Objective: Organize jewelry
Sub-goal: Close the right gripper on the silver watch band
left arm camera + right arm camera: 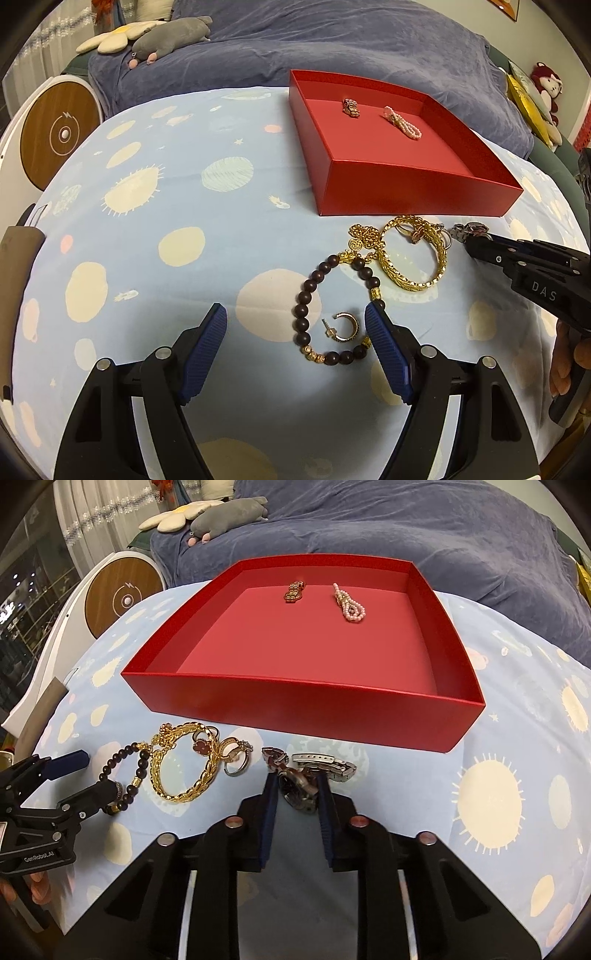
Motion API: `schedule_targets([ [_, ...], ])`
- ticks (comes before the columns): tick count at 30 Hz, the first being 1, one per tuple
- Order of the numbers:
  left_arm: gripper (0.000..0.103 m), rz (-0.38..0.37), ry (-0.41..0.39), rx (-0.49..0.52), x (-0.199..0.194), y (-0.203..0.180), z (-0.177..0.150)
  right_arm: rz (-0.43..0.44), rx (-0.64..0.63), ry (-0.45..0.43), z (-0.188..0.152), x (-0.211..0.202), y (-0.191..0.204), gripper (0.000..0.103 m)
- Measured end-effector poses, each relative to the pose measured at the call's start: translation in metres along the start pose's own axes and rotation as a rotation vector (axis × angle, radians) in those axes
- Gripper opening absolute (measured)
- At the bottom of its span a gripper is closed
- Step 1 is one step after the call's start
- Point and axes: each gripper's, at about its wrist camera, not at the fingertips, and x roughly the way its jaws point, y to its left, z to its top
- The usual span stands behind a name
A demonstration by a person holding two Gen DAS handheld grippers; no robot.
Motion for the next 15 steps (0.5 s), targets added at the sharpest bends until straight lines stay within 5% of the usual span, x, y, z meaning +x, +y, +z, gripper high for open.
schedule_targets([
  [15, 0.074, -0.085, -0.021, -0.006, -0.004, -0.026, 0.015, 0.028, 0.013, -0.041, 0.001, -0.026, 0.001, 0.009],
])
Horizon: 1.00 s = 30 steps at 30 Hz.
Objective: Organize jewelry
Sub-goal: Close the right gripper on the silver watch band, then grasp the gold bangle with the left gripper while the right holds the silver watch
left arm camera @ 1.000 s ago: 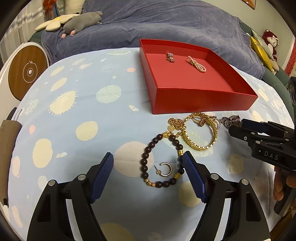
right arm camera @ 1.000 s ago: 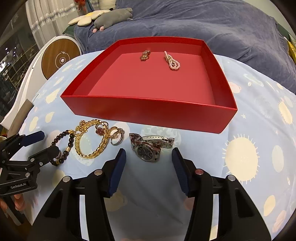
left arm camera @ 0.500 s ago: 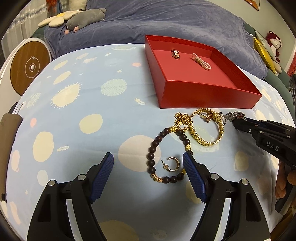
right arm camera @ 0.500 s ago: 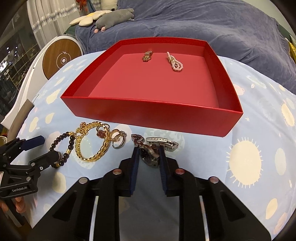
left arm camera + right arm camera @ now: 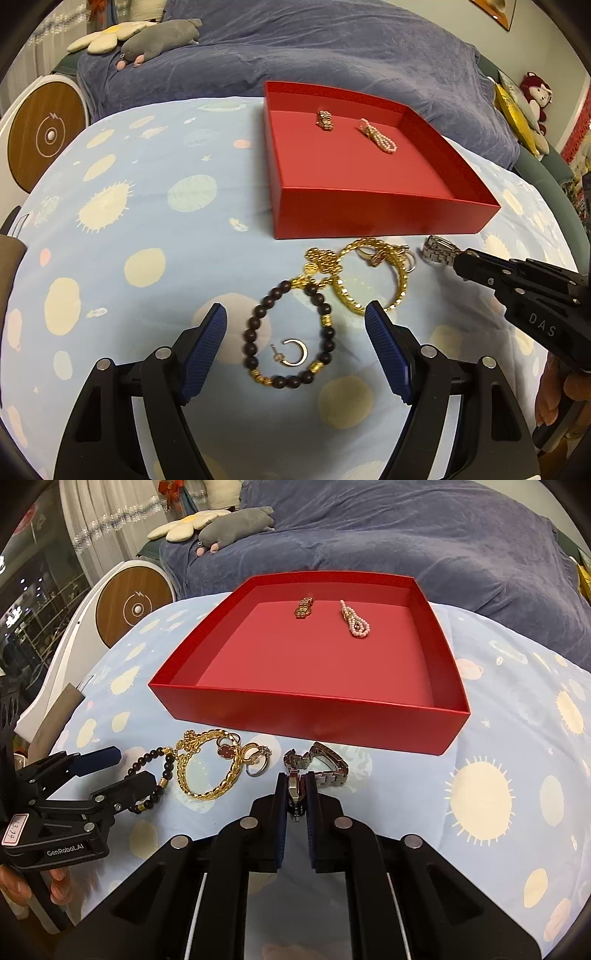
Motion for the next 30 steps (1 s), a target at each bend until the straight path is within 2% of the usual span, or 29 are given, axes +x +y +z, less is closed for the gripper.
schedule_targets([
  [7, 0.074, -0.012, 0.005, 0.045, 0.016, -0.033, 0.007, -0.008, 0.029, -0.015, 0.001, -0.01, -0.013, 0.009],
  [13, 0.074, 0.022, 0.018, 0.061, 0.035, -0.047, 0.009, -0.006, 0.04, -0.018, -0.002, -0.016, -0.021, 0.009],
  [17, 0.073, 0.046, 0.01, 0.112, 0.04, -0.058, 0.01, -0.006, 0.041, -0.028, -0.003, -0.021, -0.024, 0.008],
  [20, 0.066, 0.081, -0.006, 0.143, 0.042, -0.064, 0.008, -0.009, 0.049, -0.03, -0.004, -0.023, -0.027, 0.008],
  [21, 0.06, 0.083, -0.011, 0.15, 0.042, -0.065, 0.008, -0.01, 0.051, -0.029, -0.004, -0.023, -0.028, 0.008],
  [23, 0.059, 0.082, -0.012, 0.152, 0.041, -0.065, 0.008, -0.013, 0.055, -0.029, -0.005, -0.023, -0.031, 0.008],
  [25, 0.051, 0.08, -0.018, 0.16, 0.04, -0.067, 0.007, -0.014, 0.057, -0.029, -0.006, -0.024, -0.032, 0.008],
  [30, 0.05, 0.07, -0.012, 0.16, 0.038, -0.065, 0.007, -0.015, 0.059, -0.034, -0.004, -0.025, -0.033, 0.008],
])
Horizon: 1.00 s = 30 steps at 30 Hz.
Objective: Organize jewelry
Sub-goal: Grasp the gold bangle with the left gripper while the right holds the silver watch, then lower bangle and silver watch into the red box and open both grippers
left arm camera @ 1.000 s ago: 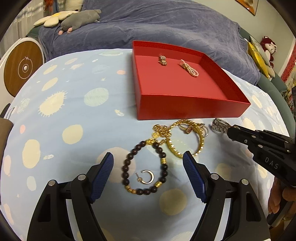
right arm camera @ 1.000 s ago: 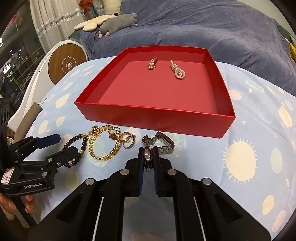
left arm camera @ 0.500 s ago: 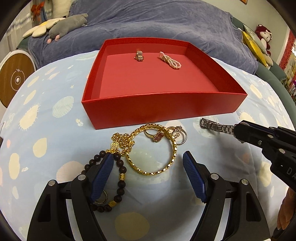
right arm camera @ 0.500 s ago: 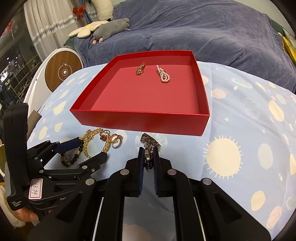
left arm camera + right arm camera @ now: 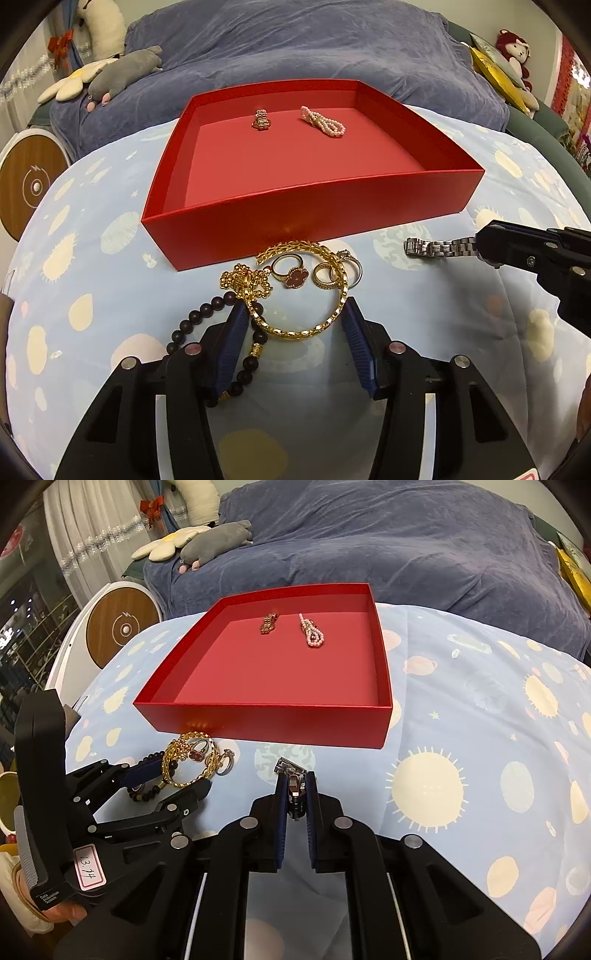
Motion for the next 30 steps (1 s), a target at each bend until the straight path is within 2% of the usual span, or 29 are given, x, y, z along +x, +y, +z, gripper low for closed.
schedule_targets([
  [6, 0.05, -0.033, -0.001, -0.026, -0.009, 0.006, 0.0, 0.007, 0.003, -0.02, 0.005, -0.005, 0.002, 0.008],
  [17, 0.049, -0.089, -0.079, -0.059, -0.047, 0.016, 0.016, 0.013, 0.001, -0.072, 0.018, -0.021, 0.01, 0.009],
  [24, 0.05, -0.091, -0.132, -0.126, -0.063, 0.033, 0.051, 0.016, 0.011, -0.144, 0.041, -0.039, 0.014, 0.009],
  [30, 0.05, -0.089, -0.167, -0.148, -0.055, 0.044, 0.095, 0.004, -0.002, -0.212, 0.078, -0.046, 0.017, 0.009],
])
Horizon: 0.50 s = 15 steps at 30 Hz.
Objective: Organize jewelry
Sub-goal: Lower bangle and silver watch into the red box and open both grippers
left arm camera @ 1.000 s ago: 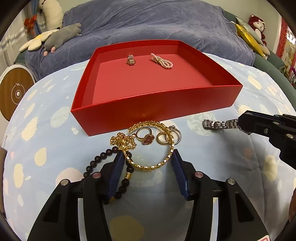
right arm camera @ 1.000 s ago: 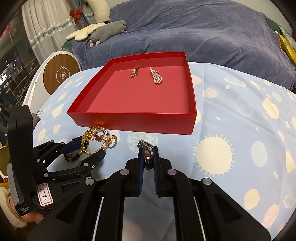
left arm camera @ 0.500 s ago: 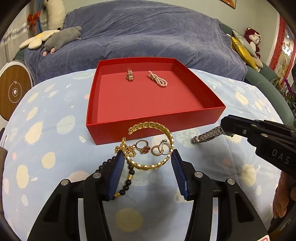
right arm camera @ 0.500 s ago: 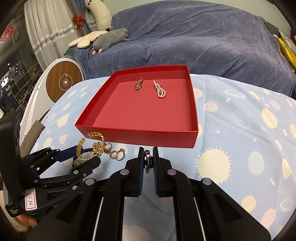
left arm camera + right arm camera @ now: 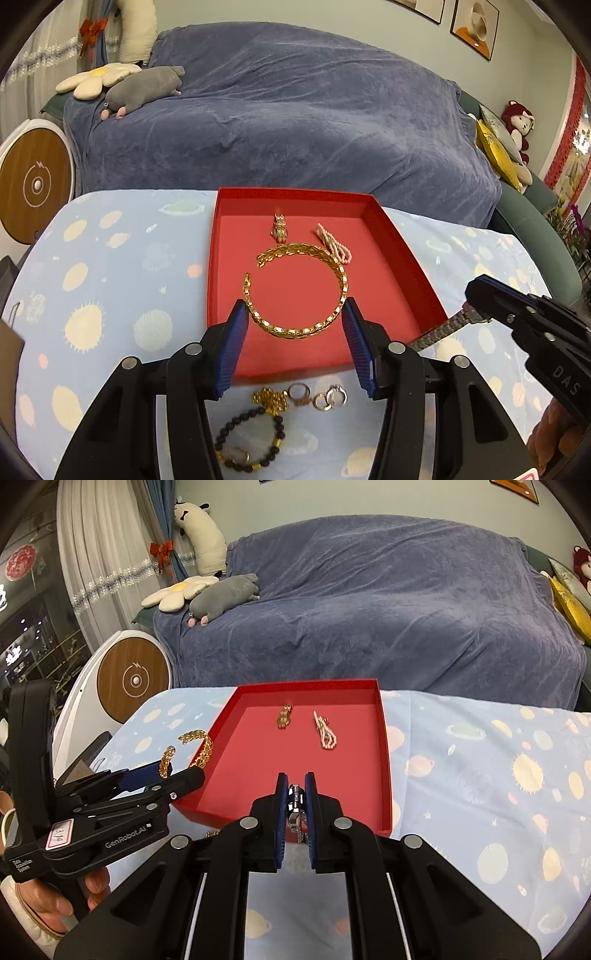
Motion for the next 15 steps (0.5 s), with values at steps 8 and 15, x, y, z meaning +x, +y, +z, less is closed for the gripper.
schedule_targets([
  [8, 0.05, 0.015, 0.016, 0.009, 0.043, 0.009, 0.022, -0.023, -0.004, -0.012, 0.045, 0.043, -0.007, 0.008],
  [15, 0.05, 0.028, 0.085, -0.034, 0.085, 0.022, 0.022, -0.04, 0.009, 0.076, 0.037, 0.09, -0.013, 0.008],
])
